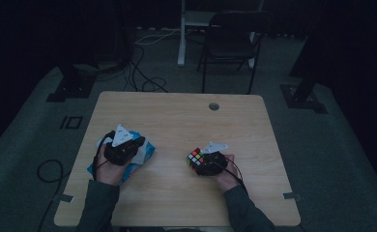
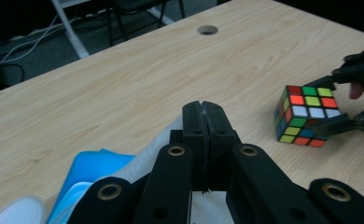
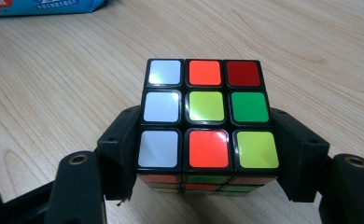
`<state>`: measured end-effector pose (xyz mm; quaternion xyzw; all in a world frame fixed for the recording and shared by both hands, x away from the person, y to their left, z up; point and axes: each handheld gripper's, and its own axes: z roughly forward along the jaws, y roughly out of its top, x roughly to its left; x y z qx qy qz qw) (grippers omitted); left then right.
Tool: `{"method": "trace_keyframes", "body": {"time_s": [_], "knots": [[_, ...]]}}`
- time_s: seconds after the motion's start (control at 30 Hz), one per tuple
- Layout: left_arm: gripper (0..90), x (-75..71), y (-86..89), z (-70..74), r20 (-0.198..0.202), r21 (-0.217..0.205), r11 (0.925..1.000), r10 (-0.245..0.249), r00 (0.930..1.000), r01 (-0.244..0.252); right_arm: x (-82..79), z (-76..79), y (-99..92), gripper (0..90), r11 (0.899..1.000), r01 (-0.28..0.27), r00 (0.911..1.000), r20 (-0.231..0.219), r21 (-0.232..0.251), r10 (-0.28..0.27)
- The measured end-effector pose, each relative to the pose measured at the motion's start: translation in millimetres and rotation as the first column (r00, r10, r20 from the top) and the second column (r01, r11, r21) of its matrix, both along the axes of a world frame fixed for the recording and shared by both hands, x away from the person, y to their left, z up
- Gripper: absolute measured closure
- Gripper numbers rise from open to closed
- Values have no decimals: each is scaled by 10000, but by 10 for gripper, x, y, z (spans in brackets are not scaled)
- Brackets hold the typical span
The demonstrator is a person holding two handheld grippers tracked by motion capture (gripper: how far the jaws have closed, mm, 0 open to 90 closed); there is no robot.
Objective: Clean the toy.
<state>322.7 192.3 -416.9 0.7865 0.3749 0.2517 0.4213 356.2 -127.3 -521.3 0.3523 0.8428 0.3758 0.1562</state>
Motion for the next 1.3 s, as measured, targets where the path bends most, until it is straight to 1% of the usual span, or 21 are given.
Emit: {"method": "trace_keyframes", "body": {"time_s": [0.07,0.1,0.17,0.23,0.3,0.33,0.37,0.43,0.53,0.6,0.67,0.73,0.8,0.87,0.9,0.93,0.97,1.0,1.07,1.17,1.3], "knots": [[900,11,12,-36,-82,-101,9999,-76,9999,75,0,0,-1,338,10000,-11,10000,8,-14,11],[895,22,21,-59,-155,-20,10000,-26,9999,26,1,0,0,338,10000,-7,10000,15,-12,7],[864,38,44,-131,-283,339,9992,233,9993,-223,0,0,0,338,10000,-12,10000,26,-36,12],[845,42,86,-220,-391,691,9959,614,9973,-586,0,-1,0,338,10000,-13,10000,20,-20,13],[809,33,132,-288,-476,817,9933,862,9951,-821,-1,0,0,338,10000,-12,10000,19,-37,12],[708,17,163,-335,-484,971,9900,1073,9930,-1023,-1,0,1,338,10000,-8,10000,19,-31,8],[708,6,180,-363,-519,1042,9881,1189,9916,-1130,-1,0,1,338,10000,-8,10000,19,-31,8],[651,-15,230,-435,-605,1248,9824,1474,9872,-1390,-1,0,1,338,10000,-9,10000,19,-35,9],[565,-25,302,-545,-651,1726,9660,2062,9764,-1925,-2,-2,3,338,10000,2,10000,19,-34,-2],[502,-27,339,-604,-728,1830,9601,2275,9711,-2112,-3,-2,4,338,10000,7,10000,32,-43,-7],[474,-20,367,-644,-757,1800,9577,2412,9675,-2247,-1,-3,3,338,10000,-4,10000,26,-47,4],[470,4,389,-664,-828,1651,9581,2500,9647,-2341,-1,-3,3,338,10000,-5,10000,27,-44,5],[473,29,405,-670,-917,1502,9576,2612,9609,-2460,-2,-4,3,338,10000,1,10000,26,-43,-1],[549,58,425,-671,-1142,1304,9589,2670,9569,-2520,-2,-4,1,338,10000,-3,10000,13,-37,3],[624,69,428,-673,-1204,1241,9581,2726,9546,-2580,-1,-5,0,338,10000,-4,10000,11,-27,4],[664,86,442,-668,-1364,1074,9617,2656,9544,-2523,1,-6,-1,338,10000,-16,10000,16,-24,16],[727,91,444,-665,-1387,1081,9612,2674,9536,-2538,1,-6,-2,338,10000,-18,10000,21,-24,18],[753,95,441,-660,-1391,1142,9597,2713,9524,-2567,1,-6,-2,338,10000,-17,10000,17,-23,17],[816,97,443,-647,-1407,1062,9599,2729,9517,-2596,2,-7,-3,338,10000,-27,10000,15,-18,27],[859,73,438,-613,-1294,946,9620,2670,9550,-2562,1,-7,-1,338,10000,-20,10000,15,-30,21],[874,40,415,-568,-1074,850,9653,2551,9609,-2468,1,-7,0,338,10000,-19,10000,16,-36,19]]}}
